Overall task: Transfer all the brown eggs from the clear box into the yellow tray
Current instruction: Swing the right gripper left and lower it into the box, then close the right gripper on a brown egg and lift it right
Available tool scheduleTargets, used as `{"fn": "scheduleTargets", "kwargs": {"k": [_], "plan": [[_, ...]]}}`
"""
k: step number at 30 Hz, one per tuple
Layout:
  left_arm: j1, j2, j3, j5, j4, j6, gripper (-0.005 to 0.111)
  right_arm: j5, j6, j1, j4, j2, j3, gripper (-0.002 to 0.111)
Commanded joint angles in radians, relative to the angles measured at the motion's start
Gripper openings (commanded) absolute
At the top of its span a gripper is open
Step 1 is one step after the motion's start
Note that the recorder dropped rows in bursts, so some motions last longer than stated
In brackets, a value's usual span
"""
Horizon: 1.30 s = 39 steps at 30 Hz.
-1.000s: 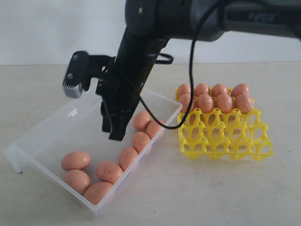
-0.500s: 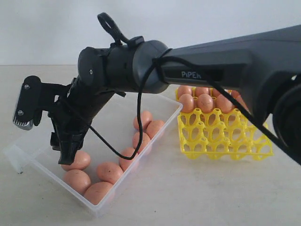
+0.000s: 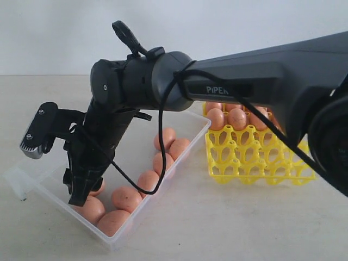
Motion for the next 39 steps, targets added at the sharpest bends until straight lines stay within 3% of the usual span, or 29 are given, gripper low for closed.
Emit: {"fn": "scheduleTargets", "kwargs": {"k": [1, 17, 19, 21, 23, 29, 33, 39], "plan": [[-0.003, 0.003, -0.004, -0.011, -0.007, -0.005, -0.004, -0.072, 0.002, 0.003, -0.009, 0.02, -0.005, 0.059], [-0.003, 0.003, -0.004, -0.017, -0.006, -0.005, -0.004, -0.108, 0.042, -0.021, -0.024, 0.093, -0.005, 0.059], [-0.003, 0.003, -0.004, -0.017, -0.006, -0.005, -0.004, -0.101, 0.047, -0.026, -0.024, 0.093, -0.005, 0.047], [-0.003, 0.003, -0.004, -0.017, -0.006, -0.005, -0.004, -0.09, 0.075, -0.029, -0.035, 0.093, -0.005, 0.028], [-0.003, 0.003, -0.004, -0.017, -0.006, -0.005, -0.004, -0.098, 0.128, -0.029, -0.036, 0.093, -0.005, 0.001], [-0.003, 0.003, -0.004, -0.064, 0.0, -0.005, -0.004, -0.315, 0.229, -0.029, 0.04, 0.053, -0.007, 0.0], [-0.003, 0.003, -0.004, -0.163, -0.03, -0.008, -0.004, -0.458, 0.336, -0.029, 0.053, -0.065, -0.007, 0.0], [-0.003, 0.003, -0.004, -0.181, -0.03, -0.005, -0.004, -0.411, 0.479, -0.029, 0.053, -0.227, -0.007, 0.0]]}}
